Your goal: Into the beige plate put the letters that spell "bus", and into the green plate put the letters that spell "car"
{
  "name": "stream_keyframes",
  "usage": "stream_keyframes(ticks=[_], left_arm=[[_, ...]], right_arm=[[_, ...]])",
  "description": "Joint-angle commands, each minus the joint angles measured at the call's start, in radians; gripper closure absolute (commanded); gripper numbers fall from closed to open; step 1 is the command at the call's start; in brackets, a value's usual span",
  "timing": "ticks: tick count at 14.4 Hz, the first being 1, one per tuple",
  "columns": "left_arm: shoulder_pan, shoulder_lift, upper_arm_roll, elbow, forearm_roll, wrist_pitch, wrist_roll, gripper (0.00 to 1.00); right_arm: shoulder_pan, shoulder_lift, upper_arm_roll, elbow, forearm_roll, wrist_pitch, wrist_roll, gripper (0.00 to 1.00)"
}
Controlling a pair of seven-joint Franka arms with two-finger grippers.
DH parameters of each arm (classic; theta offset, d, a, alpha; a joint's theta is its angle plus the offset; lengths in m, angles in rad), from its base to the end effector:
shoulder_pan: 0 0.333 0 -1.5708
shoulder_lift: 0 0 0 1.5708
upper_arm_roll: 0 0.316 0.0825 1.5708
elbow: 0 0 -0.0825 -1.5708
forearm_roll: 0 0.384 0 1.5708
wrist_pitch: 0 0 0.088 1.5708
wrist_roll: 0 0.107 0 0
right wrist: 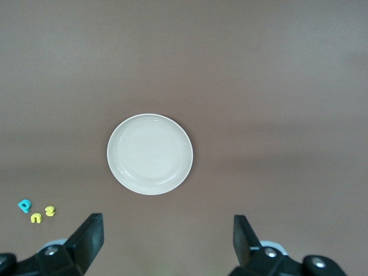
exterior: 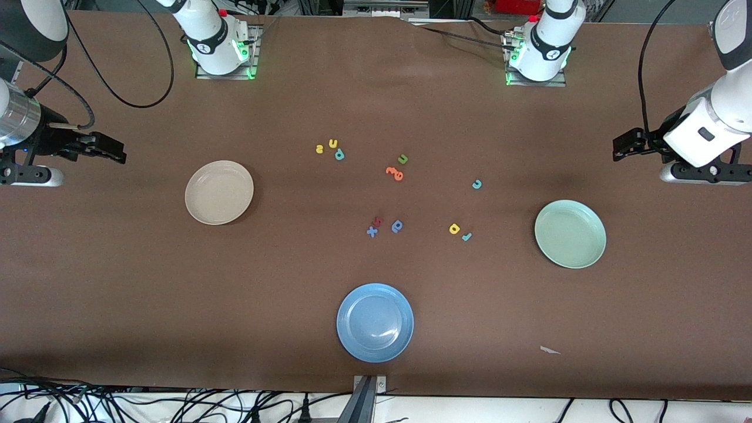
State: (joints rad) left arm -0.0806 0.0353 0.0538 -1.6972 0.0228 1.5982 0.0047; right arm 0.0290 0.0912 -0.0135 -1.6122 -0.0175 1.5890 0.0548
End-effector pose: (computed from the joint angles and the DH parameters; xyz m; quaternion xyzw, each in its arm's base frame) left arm 0.5586 -0.0130 0.5477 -0.9975 0.0167 0.0669 0.0130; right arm 0.5776 0.0074 0.5549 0.9981 -0.0190 -0.0568 0.0113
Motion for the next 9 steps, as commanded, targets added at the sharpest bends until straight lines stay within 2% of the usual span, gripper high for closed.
stream_keyframes(ticks=[1, 9], left_arm=[[0.001, -0.006, 0.001, 0.007, -0.026, -0.009, 0.003, 0.0], [-0.002, -0.005, 0.001, 0.014, -0.026, -0.009, 0.003, 0.0]], right_arm=[[-0.003, 0.015, -0.002, 0.028, -0.007, -0.017, -0.01, 0.0], [0.002, 0.022, 0.001, 0.04, -0.004, -0.021, 0.008, 0.0]])
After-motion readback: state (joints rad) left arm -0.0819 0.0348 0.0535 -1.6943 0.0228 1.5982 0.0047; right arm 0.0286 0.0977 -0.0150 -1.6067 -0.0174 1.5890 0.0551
